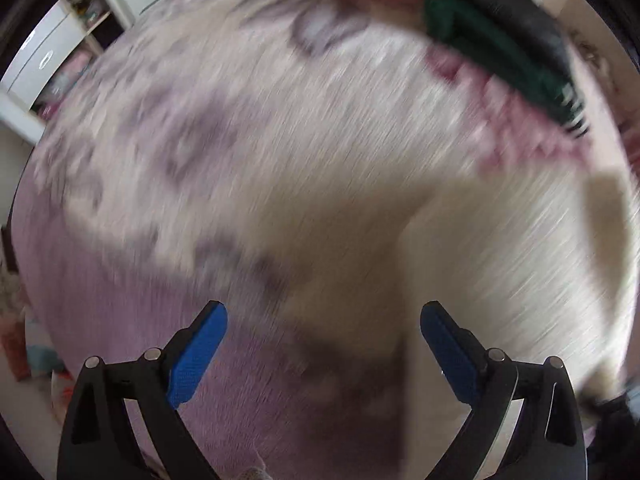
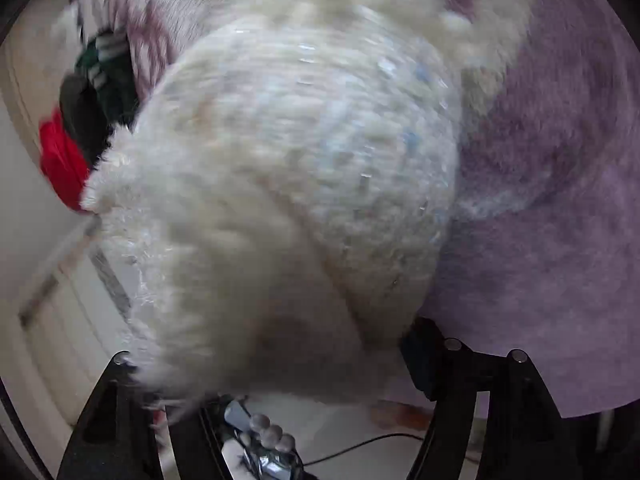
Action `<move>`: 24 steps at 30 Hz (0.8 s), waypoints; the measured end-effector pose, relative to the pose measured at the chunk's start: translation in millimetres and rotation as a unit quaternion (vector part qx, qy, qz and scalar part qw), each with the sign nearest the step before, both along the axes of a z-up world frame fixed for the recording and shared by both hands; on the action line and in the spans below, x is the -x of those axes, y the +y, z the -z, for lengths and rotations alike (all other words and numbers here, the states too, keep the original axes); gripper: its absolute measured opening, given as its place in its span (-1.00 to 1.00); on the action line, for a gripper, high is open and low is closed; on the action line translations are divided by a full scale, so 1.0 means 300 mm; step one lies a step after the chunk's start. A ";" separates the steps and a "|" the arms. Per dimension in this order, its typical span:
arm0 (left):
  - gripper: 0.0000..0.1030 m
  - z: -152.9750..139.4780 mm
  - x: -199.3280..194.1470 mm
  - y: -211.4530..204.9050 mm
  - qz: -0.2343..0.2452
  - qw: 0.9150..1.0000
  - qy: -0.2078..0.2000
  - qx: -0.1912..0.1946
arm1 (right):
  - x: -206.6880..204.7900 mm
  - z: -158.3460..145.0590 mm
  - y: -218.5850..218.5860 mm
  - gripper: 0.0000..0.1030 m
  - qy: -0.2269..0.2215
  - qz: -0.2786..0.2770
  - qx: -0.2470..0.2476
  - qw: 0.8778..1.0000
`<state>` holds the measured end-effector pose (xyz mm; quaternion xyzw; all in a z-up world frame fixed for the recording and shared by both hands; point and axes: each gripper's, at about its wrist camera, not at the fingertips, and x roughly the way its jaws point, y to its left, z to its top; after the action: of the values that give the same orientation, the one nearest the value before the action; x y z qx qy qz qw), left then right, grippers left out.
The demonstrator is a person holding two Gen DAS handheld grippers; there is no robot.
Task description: Fold large clothes
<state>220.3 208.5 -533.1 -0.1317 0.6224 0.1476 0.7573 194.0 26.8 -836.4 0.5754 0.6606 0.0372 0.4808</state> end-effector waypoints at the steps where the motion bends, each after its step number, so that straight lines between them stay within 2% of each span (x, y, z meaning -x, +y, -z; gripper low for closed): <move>1: 0.94 0.058 0.056 0.009 -0.010 1.000 0.009 0.004 | -0.014 -0.031 -0.016 0.40 -0.007 -0.028 0.013 1.000; 3: 0.94 0.136 0.133 0.018 -0.024 0.999 0.033 -0.004 | -0.064 -0.122 -0.033 0.40 -0.033 -0.080 0.057 0.995; 5: 0.94 0.210 0.178 0.023 -0.032 0.998 0.052 -0.009 | -0.122 -0.237 -0.066 0.41 -0.090 -0.127 0.124 0.980; 6: 0.94 0.246 0.189 0.025 -0.037 0.998 0.058 -0.009 | -0.156 -0.312 -0.074 0.41 -0.126 -0.172 0.173 0.962; 8: 1.00 0.262 0.192 0.025 -0.043 0.998 0.033 -0.011 | -0.229 -0.408 -0.068 0.42 -0.174 -0.238 0.217 0.931; 9: 1.00 0.267 0.185 0.025 -0.043 0.999 0.022 -0.016 | -0.280 -0.439 -0.062 0.42 -0.191 -0.255 0.212 0.924; 11: 1.00 0.273 0.178 0.032 -0.054 0.998 0.001 -0.015 | -0.346 -0.494 -0.054 0.42 -0.219 -0.273 0.178 0.920; 12: 1.00 0.272 0.178 0.037 -0.062 0.998 -0.008 -0.014 | -0.382 -0.538 0.004 0.42 -0.231 -0.285 0.164 0.916; 13: 1.00 0.272 0.176 0.039 -0.065 0.998 -0.014 -0.015 | -0.423 -0.559 0.054 0.42 -0.247 -0.306 0.153 0.907; 15: 1.00 0.272 0.174 0.043 -0.069 0.997 -0.017 -0.015 | -0.530 -0.559 0.179 0.42 -0.274 -0.363 0.148 0.878; 17: 1.00 0.270 0.170 0.045 -0.066 0.998 -0.008 -0.013 | -0.632 -0.500 0.338 0.42 -0.281 -0.416 0.140 0.854; 19: 1.00 0.262 0.155 0.053 -0.069 0.998 0.011 -0.006 | -0.758 -0.432 0.458 0.42 -0.267 -0.467 0.161 0.828; 21: 1.00 0.240 0.127 0.060 -0.071 0.997 0.025 0.001 | -0.793 -0.322 0.534 0.40 -0.230 -0.526 0.182 0.798; 22: 1.00 0.216 0.120 0.067 -0.077 0.997 0.022 0.008 | -0.801 -0.288 0.558 0.21 -0.218 -0.538 0.185 0.793; 23: 1.00 0.179 0.114 0.073 -0.087 0.996 0.014 0.017 | -0.796 -0.272 0.566 -0.42 -0.212 -0.537 0.175 0.798; 24: 1.00 0.136 0.107 0.075 -0.097 0.995 0.001 0.028 | -0.792 -0.272 0.569 -0.52 -0.206 -0.529 0.167 0.806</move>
<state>188.1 231.1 -574.0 -0.2119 0.6116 0.2030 0.7347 431.7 197.5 -754.7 0.0270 0.7439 0.2927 0.6002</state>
